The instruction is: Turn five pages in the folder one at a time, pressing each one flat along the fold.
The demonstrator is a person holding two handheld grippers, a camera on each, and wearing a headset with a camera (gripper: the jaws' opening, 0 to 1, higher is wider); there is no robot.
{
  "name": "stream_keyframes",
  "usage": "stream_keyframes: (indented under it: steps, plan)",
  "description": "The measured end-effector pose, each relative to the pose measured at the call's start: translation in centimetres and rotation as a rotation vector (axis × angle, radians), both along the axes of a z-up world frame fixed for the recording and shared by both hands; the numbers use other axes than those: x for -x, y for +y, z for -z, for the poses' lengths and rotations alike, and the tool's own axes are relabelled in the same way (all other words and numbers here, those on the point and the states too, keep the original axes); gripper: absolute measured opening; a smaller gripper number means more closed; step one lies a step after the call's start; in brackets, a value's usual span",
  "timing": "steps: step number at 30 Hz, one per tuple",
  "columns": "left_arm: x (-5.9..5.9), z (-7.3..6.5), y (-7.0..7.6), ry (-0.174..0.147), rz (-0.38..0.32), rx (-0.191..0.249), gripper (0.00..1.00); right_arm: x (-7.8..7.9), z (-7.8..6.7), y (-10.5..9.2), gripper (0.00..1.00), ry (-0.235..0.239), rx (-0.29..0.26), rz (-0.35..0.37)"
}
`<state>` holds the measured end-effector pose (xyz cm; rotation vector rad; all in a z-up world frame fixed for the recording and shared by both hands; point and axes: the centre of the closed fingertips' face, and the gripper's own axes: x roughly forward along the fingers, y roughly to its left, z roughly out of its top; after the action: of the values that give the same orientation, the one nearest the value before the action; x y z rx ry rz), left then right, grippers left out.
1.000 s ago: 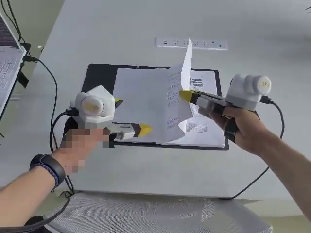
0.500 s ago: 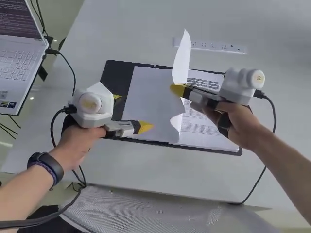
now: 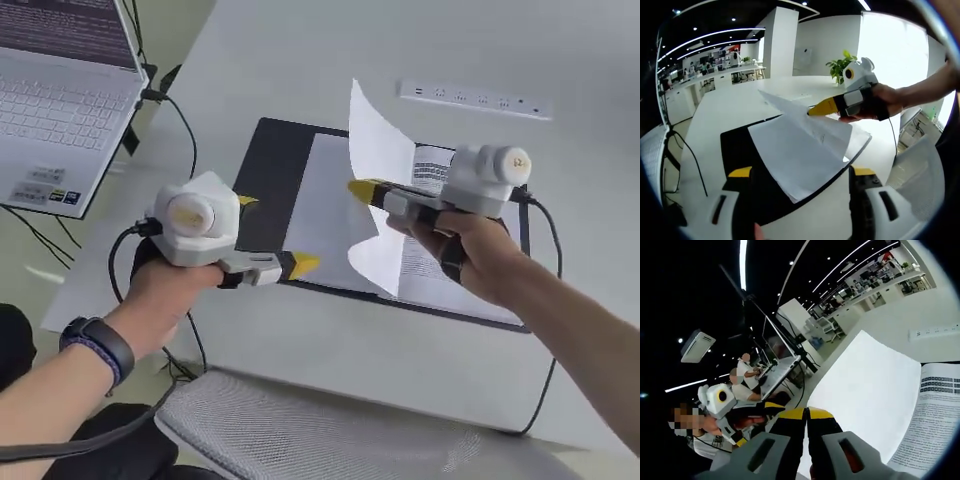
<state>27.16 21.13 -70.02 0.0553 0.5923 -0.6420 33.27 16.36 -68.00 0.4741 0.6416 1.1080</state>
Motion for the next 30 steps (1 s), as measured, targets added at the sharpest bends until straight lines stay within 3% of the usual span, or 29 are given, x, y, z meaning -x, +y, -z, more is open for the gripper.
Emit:
stream_keyframes:
  steps: [12,30]
  plan:
    - [0.8,0.6,1.4,0.015,-0.026,0.006,0.76,0.0,3.8,3.1,0.00,0.095,0.035,-0.023]
    - [1.5,1.3,1.6,0.042,-0.036,0.014,0.76,-0.2,9.0,4.1,0.00,0.221,0.099,-0.011]
